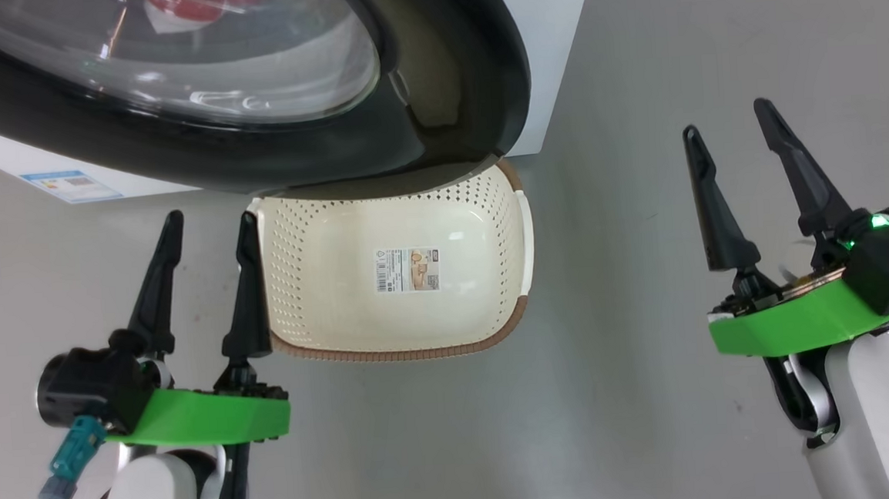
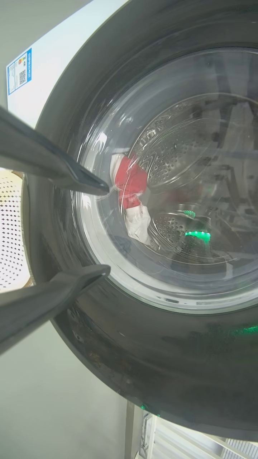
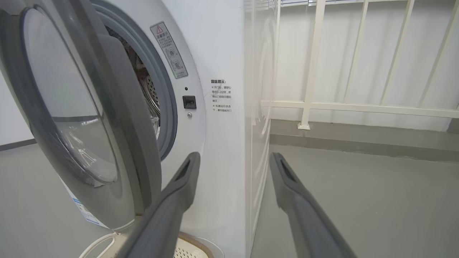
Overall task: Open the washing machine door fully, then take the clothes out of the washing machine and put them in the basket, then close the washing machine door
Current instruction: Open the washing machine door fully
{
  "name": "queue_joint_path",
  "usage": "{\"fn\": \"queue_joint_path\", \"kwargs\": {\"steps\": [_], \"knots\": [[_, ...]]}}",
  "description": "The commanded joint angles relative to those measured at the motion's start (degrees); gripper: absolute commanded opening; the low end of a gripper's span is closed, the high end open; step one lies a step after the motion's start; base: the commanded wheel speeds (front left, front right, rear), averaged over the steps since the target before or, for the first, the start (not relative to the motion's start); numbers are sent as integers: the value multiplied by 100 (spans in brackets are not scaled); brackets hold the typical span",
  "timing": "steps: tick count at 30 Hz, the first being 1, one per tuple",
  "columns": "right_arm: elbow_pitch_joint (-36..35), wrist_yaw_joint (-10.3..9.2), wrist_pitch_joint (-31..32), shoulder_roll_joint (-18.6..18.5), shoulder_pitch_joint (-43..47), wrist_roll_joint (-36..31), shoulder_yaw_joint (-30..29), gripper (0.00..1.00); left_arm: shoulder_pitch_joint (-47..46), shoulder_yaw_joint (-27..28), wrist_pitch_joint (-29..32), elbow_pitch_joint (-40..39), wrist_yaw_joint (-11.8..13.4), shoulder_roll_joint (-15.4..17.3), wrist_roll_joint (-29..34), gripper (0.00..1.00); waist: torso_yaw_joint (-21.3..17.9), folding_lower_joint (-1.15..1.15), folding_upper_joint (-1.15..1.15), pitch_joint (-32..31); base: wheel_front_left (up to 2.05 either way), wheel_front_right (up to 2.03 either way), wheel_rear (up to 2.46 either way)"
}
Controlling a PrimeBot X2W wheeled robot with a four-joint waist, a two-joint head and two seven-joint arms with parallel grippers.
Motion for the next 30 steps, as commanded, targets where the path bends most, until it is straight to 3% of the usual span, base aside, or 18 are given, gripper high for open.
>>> {"fn": "queue_joint_path", "kwargs": {"steps": [1, 30], "knots": [[-185, 28, -34, 44, 115, -95, 112, 100, 75, 166, -28, -157, -16, 108, 86, 100, 12, 0, 0, 16, 0, 0, 0], [-54, 28, -35, 130, 125, -85, 172, 100, -13, 226, -28, -216, -11, 108, 80, 100, -58, 0, 0, 170, 0, 0, 0]]}}
